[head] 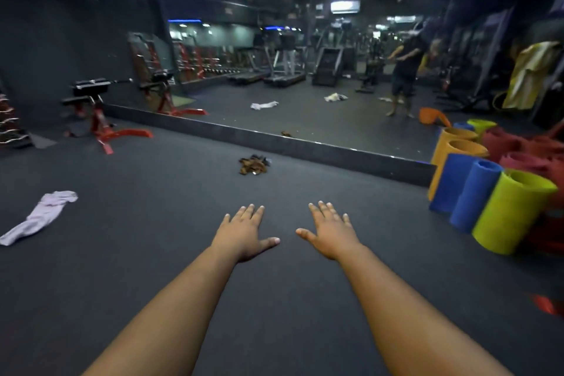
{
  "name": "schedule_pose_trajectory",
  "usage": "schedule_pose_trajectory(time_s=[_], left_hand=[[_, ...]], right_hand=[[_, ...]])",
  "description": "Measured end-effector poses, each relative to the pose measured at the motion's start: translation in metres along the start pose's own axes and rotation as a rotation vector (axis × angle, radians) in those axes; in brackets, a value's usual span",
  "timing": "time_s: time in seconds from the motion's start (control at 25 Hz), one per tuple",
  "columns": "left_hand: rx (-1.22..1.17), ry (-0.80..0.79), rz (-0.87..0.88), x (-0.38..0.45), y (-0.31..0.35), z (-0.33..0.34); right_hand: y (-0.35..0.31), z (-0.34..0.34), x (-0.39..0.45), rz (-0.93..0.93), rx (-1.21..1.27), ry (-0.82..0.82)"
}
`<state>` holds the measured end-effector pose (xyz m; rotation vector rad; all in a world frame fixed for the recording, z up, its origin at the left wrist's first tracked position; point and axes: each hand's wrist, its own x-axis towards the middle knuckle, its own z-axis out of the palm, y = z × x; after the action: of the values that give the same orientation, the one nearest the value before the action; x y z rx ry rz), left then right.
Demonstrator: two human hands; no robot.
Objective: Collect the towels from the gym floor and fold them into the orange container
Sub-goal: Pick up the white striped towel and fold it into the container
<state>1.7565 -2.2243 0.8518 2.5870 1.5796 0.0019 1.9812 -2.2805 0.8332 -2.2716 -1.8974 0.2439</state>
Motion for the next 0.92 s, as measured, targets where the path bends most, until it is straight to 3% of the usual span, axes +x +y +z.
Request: schedule_pose_trajectory(time_s=[0.48, 0.92], left_hand=[[0.011, 0.213, -0.344, 0.054, -0.212, -0.120], [0.032, 0.272, -0.797, 0.055, -0.363, -0.139]], right_hand=[[-0.214, -0.050, 0.217, -0.379, -0.017, 0.066], [-0.407, -0.024, 0.347, -0.822, -0.034, -0.019]])
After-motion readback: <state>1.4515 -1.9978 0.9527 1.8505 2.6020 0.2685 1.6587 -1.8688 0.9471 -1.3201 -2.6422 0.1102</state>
